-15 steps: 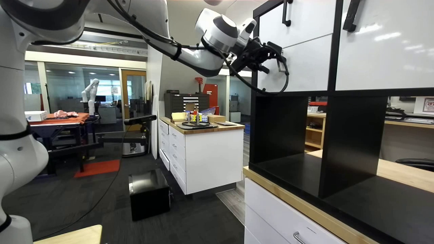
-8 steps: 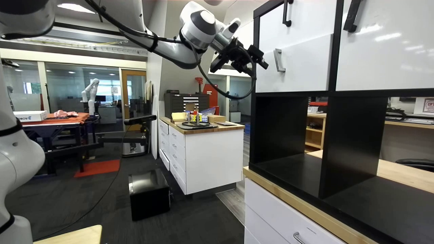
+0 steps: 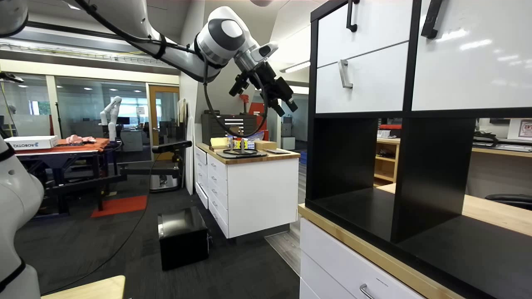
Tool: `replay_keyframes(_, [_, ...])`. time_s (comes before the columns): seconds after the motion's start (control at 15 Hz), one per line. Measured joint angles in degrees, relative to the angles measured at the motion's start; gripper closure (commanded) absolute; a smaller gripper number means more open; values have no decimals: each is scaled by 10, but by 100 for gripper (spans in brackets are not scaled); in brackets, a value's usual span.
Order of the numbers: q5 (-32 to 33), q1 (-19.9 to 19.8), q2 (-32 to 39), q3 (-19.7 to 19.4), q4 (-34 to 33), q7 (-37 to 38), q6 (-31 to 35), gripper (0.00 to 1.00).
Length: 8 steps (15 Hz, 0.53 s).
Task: Close the open drawer
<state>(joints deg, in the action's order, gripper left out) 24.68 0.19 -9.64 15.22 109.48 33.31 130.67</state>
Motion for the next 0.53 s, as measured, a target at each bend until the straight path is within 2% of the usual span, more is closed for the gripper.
replay_keyframes(0.53, [-78,1,-47,-44,112,-9,-37,0])
